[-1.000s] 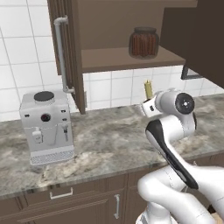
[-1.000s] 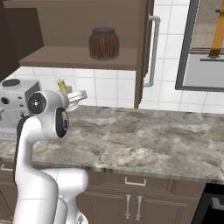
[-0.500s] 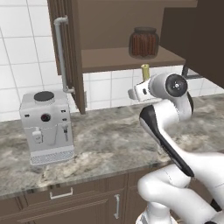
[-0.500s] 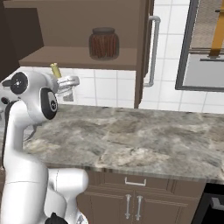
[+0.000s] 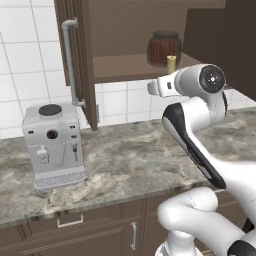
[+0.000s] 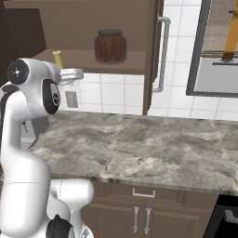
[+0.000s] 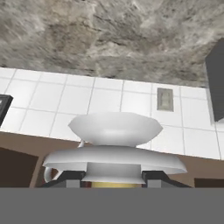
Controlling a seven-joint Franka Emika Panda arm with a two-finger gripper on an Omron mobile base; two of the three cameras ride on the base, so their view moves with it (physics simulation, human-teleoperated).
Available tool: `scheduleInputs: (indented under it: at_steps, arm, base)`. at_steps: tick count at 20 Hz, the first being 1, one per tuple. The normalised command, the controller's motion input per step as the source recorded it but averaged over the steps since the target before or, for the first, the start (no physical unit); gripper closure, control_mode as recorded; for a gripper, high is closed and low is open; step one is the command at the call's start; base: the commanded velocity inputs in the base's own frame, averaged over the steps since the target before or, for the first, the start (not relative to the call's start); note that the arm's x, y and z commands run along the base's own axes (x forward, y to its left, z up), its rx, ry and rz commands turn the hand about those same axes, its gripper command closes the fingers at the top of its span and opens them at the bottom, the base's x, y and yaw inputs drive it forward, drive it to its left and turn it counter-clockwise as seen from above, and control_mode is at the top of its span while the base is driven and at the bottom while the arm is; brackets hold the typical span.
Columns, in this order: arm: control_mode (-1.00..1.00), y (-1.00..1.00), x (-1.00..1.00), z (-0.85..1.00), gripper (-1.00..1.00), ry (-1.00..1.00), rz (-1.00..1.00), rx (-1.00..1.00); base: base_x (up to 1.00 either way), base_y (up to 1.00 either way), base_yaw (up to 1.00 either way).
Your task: Pick the candle and jar from the dining table and place them in the open cabinet. Close the cabinet after placing the objects.
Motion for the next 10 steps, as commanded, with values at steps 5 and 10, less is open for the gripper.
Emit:
scheduleInputs:
  at_steps: [5, 10]
  arm:
    - [-1.00, 0.08, 0.06, 0.27, 1.00, -0.07, 0.00, 0.05]
    - [-1.00, 0.17, 0.16, 0.12, 1.00, -0.07, 0.01, 0.04]
  base:
    - [0.00, 0.00, 0.00]
    - [0.00, 0.00, 0.00]
